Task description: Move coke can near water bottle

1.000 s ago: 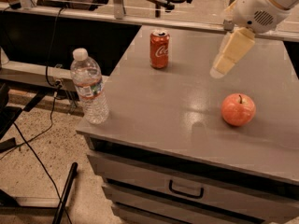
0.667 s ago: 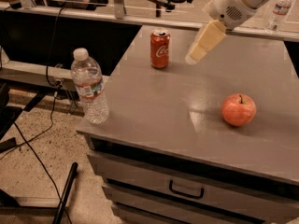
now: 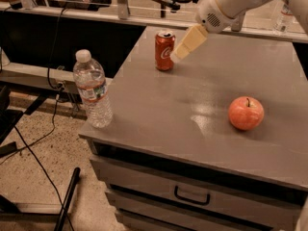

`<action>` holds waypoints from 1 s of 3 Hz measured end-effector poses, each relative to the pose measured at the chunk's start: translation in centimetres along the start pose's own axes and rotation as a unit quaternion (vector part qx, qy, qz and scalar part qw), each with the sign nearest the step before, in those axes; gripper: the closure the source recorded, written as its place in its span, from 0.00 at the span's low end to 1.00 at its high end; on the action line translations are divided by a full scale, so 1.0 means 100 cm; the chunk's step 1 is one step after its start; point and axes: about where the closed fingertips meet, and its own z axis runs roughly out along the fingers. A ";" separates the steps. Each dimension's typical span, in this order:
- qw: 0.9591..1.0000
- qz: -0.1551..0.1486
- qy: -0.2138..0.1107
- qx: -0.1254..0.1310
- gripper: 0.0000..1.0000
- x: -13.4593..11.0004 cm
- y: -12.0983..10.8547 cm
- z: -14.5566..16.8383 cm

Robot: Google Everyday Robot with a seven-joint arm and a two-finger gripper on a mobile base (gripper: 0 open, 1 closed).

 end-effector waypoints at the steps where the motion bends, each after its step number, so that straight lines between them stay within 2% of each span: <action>1: 1.000 0.015 -0.008 0.008 0.00 -0.002 -0.009 0.019; 2: 0.999 0.026 -0.017 0.011 0.00 -0.003 -0.014 0.032; 3: 0.999 0.026 -0.040 0.006 0.00 -0.009 -0.016 0.045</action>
Offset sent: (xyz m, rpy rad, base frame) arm 0.0405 0.0133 -0.0239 0.0812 -0.0159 -0.0742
